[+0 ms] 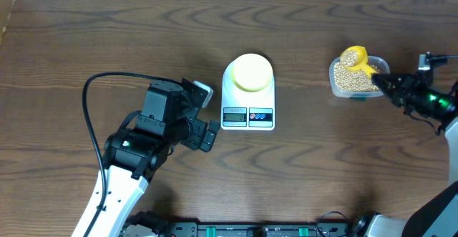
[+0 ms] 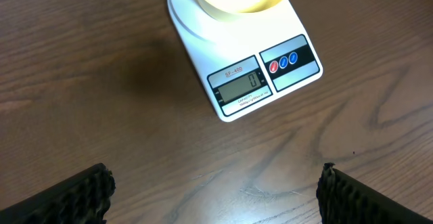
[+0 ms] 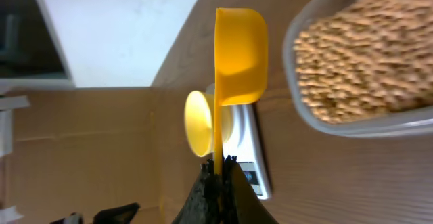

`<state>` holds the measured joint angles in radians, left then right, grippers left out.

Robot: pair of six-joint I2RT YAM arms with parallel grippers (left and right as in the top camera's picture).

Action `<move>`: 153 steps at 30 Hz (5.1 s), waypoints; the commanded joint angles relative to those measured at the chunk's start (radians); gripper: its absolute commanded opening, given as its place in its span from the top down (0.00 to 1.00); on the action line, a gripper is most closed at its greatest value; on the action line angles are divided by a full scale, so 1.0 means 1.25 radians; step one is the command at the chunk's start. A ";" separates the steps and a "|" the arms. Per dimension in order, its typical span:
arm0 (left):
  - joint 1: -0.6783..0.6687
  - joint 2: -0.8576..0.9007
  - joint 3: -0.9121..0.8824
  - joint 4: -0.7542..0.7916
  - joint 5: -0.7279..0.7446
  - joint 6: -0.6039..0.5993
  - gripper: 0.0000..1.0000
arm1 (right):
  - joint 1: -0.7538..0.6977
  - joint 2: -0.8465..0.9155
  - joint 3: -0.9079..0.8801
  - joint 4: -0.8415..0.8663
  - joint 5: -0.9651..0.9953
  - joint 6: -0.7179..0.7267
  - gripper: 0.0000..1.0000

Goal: Scoop item into bowl and weigh 50g on scale
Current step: 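Lift the filled scoop and carry it over the yellow bowl, then tip the scoop to pour soybeans into the yellow bowl, then return the empty scoop to the soybean tub with the right gripper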

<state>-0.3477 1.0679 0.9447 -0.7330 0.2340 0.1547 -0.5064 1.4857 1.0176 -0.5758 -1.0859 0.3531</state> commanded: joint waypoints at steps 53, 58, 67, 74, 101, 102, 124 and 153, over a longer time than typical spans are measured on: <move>0.003 0.002 0.002 0.000 0.007 0.002 0.02 | 0.641 0.005 -0.006 0.308 0.542 -0.078 0.99; 0.003 0.002 0.002 0.000 0.007 0.002 0.02 | 0.660 0.005 -0.006 0.308 0.590 -0.130 0.99; 0.003 0.002 0.002 0.000 0.007 0.002 0.02 | 0.670 0.005 -0.006 0.291 0.595 -0.247 0.99; 0.003 0.002 0.002 0.000 0.007 0.002 0.02 | 0.688 0.005 -0.006 0.291 0.595 -0.328 0.99; 0.003 0.002 0.002 0.000 0.007 0.002 0.02 | 0.750 0.005 -0.006 0.301 0.717 -0.580 0.99; 0.003 0.002 0.002 0.000 0.007 0.002 0.02 | 0.753 0.005 -0.006 0.303 0.736 -0.586 0.99; 0.003 0.002 0.002 0.000 0.007 0.002 0.02 | 0.548 -0.164 -0.006 0.276 0.757 -0.250 0.99; 0.003 0.002 0.002 0.000 0.007 0.002 0.02 | 0.325 -0.074 -0.016 -0.027 0.888 -0.223 0.99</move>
<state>-0.3477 1.0679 0.9447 -0.7326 0.2344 0.1547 -0.0959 1.3689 1.0065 -0.6151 0.0231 0.0608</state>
